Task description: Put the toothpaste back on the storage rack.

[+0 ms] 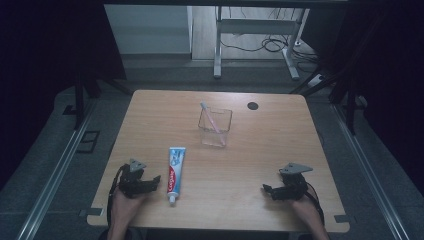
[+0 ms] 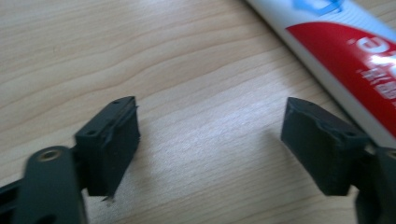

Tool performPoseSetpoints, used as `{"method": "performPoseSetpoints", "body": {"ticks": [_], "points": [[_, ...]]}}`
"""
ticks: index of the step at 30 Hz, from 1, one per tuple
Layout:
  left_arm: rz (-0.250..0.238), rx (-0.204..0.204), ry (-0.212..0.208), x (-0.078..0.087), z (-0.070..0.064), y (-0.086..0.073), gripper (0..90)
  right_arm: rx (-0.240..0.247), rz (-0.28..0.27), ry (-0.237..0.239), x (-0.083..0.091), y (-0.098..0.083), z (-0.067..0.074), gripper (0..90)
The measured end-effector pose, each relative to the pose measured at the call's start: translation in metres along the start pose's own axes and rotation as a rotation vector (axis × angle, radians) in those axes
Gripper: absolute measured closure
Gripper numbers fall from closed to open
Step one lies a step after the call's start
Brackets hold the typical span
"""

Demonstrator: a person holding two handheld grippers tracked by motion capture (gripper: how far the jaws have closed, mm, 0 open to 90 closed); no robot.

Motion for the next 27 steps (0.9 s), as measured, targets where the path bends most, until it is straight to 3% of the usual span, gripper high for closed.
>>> {"method": "performPoseSetpoints", "body": {"ticks": [5, 10, 15, 18, 21, 24, 27], "points": [[-0.033, -0.011, -0.037, 0.007, -0.005, 0.005, 39.6, -0.008, 0.0, -0.003, 0.0, 0.0, 0.0, 9.2], [-0.017, -0.025, -0.058, 0.008, -0.008, 0.008, 63.3, -0.011, 0.0, -0.006, 0.0, 0.0, 0.0, 9.7], [-0.019, -0.034, -0.088, 0.011, -0.015, 0.012, 78.7, -0.013, -0.003, -0.01, 0.0, 0.0, -0.001, 10.5], [-0.027, -0.05, -0.109, 0.012, -0.02, 0.017, 84.3, -0.012, -0.004, -0.012, 0.0, 0.0, -0.001, 10.8], [-0.035, -0.029, -0.14, 0.012, -0.028, 0.022, 89.2, -0.013, -0.004, -0.013, 0.0, 0.0, -0.001, 10.9], [-0.033, -0.001, -0.142, 0.01, -0.037, 0.027, 89.6, -0.014, -0.005, -0.014, 0.0, 0.0, -0.001, 11.2], [-0.024, -0.021, -0.183, 0.007, -0.047, 0.029, 89.4, -0.014, -0.005, -0.015, 0.0, 0.0, -0.002, 11.4]]}}
Point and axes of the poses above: each handheld gripper's, and its own axes: x roughly backward along the jaws, y roughly out of its top, z roughly to its left, the point moved 5 cm from there along -x, roughly forward along the jaws, and after that the axes turned 13 degrees about -y, right-handed, at the moved point
